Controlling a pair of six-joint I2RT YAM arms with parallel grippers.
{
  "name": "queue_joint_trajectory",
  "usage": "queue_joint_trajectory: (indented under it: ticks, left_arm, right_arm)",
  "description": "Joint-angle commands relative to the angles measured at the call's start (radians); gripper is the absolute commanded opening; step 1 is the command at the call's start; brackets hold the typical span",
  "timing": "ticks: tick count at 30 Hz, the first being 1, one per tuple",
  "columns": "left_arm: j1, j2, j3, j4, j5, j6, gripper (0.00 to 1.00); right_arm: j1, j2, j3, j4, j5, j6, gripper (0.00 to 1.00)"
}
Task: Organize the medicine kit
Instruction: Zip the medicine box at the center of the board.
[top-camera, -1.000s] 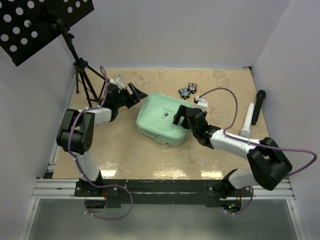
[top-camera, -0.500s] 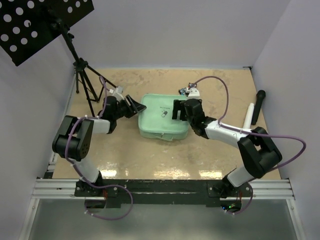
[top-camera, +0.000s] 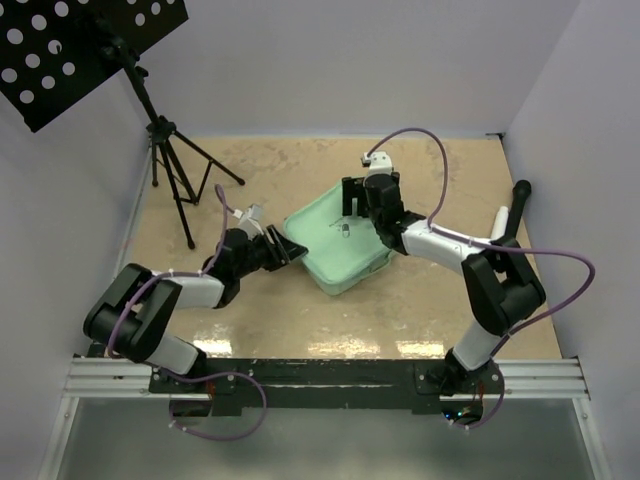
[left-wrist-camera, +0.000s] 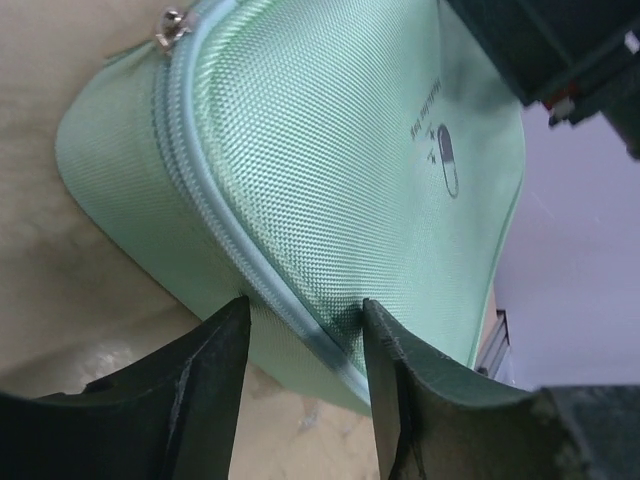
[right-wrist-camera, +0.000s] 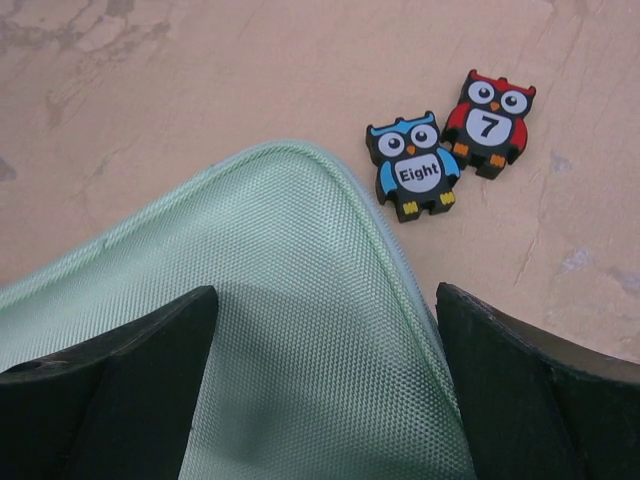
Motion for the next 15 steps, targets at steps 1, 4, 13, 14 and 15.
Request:
queue_joint_trajectory:
  ticks: [1,4,13,14,15]
  left_arm:
    - [-0.091,-0.068,-0.032,0.08,0.057,-0.061,0.55]
    - [-0.091,-0.187,-0.041,-0.038,-0.033,-0.039,0.61]
    - [-0.06,-0.468,0.107,-0.552,-0.297,0.117,0.75]
    - [-0.047,-0.483,0.107,-0.564,-0.318,0.12,0.75]
    - [-0.021,-0.49,0.11,-0.568,-0.325,0.117,0.74]
  right_arm:
    - [0.052,-0.028,0.086,0.076,-0.116,0.021,0.94]
    - [0.054,-0.079,0.085,0.053,-0.078,0.043,0.96]
    - [0.054,-0.292,-0.059,-0.03,0.03,0.188,0.98]
    - [0.054,-0.321,-0.1,-0.036,0.051,0.215,0.98]
    - [0.051,-0.356,-0.126,-0.047,0.07,0.244,0.98]
